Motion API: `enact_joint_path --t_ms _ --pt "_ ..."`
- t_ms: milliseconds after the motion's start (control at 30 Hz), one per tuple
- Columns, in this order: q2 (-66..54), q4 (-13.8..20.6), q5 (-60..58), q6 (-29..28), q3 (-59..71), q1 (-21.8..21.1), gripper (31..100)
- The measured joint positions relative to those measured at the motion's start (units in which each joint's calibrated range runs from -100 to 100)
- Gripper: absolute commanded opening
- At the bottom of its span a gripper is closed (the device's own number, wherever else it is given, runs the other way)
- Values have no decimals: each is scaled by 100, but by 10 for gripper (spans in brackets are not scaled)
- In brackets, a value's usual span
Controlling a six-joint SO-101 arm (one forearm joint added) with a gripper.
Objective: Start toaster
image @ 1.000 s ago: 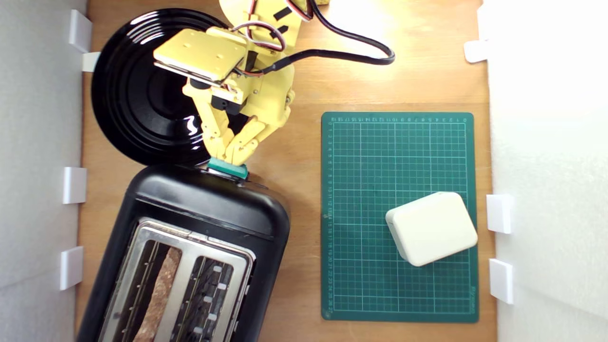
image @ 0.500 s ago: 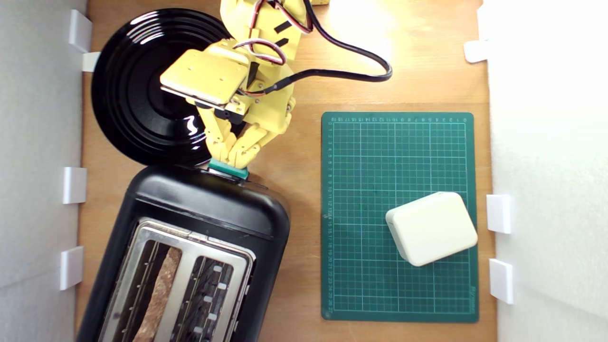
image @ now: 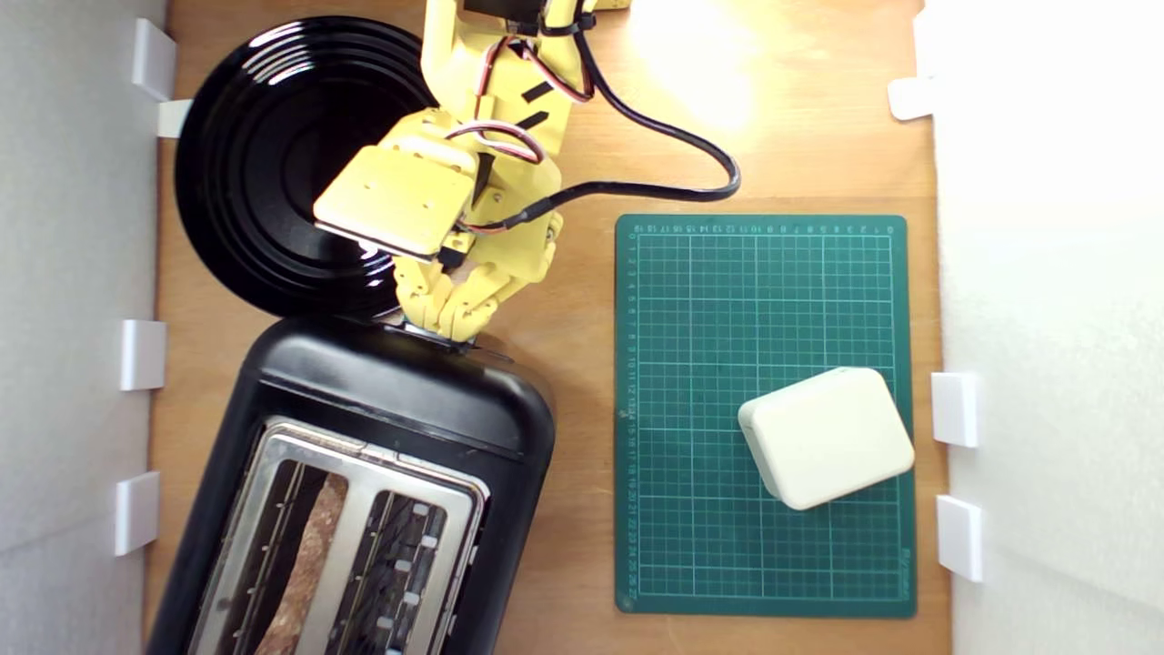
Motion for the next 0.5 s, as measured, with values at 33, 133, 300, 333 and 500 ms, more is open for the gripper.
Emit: enact_joint_path --t_ms 33,133,300,333,500 --pt "0 0 0 0 0 0 314" --pt "0 0 0 0 0 0 314" --pt "-17 -10 -60 5 204 90 314" --pt "-25 -10 -85 0 269 117 314" --pt "17 -29 -187 27 575 235 314"
